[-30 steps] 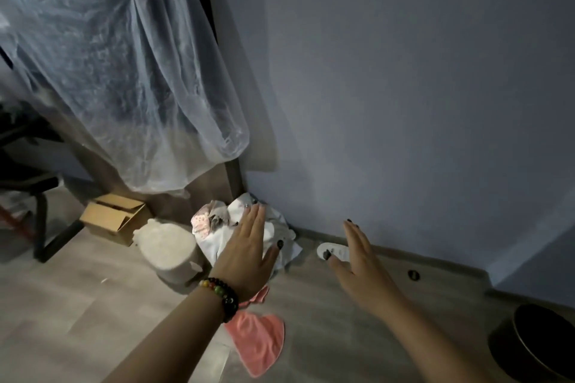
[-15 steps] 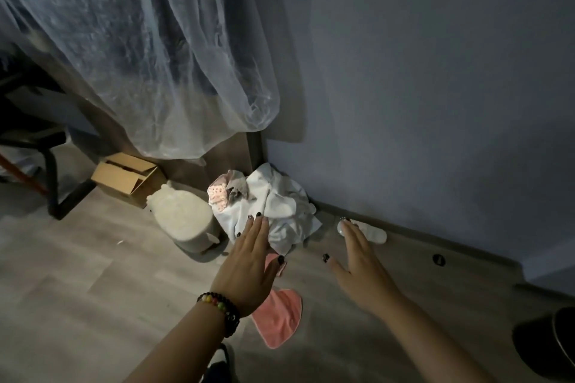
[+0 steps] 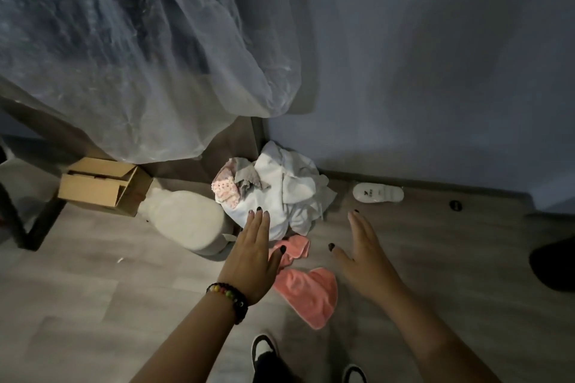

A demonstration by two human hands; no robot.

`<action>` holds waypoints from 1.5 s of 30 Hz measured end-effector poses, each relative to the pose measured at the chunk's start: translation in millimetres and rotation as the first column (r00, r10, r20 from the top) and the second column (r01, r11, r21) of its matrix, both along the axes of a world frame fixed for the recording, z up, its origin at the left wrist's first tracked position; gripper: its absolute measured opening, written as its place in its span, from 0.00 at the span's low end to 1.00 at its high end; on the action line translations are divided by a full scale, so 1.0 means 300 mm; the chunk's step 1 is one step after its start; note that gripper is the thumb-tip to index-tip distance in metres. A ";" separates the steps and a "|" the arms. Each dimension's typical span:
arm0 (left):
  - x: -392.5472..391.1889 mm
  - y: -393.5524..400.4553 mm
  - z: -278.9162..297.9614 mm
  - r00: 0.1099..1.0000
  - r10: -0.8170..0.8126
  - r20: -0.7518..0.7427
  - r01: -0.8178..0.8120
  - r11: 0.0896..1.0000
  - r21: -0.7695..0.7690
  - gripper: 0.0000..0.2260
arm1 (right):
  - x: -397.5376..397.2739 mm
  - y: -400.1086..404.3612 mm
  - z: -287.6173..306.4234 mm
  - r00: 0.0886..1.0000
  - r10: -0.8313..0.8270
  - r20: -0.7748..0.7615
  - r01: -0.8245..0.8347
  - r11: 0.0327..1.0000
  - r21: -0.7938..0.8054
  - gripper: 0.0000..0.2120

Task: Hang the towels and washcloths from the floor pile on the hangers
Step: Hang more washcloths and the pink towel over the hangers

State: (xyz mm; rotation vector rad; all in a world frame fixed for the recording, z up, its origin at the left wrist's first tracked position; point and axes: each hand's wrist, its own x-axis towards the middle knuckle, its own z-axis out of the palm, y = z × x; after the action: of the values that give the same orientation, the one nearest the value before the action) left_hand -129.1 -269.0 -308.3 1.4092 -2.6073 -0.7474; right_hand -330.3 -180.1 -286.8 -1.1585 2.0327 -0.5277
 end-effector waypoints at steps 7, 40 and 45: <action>0.009 -0.084 -0.154 0.997 0.048 -0.060 -0.041 0.994 0.104 0.32 | 0.031 -0.088 -0.116 0.995 -0.066 0.073 0.061 0.995 0.074 0.36; -0.146 -0.734 -1.509 0.795 0.382 -0.471 -0.491 0.862 -0.129 0.33 | 0.111 -0.448 -1.579 0.999 -0.028 0.044 0.036 0.983 -0.182 0.35; -0.179 -0.931 -1.505 0.794 0.484 -0.368 -0.548 0.832 -0.089 0.35 | 0.137 -0.440 -1.581 1.000 0.017 0.024 -0.012 0.980 -0.197 0.36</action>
State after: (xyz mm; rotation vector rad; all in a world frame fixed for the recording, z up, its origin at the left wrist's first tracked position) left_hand -182.9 -548.4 -759.6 1.6566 -1.8458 -0.5698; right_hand -289.0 -311.9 -761.0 -1.2749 1.9827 -0.7469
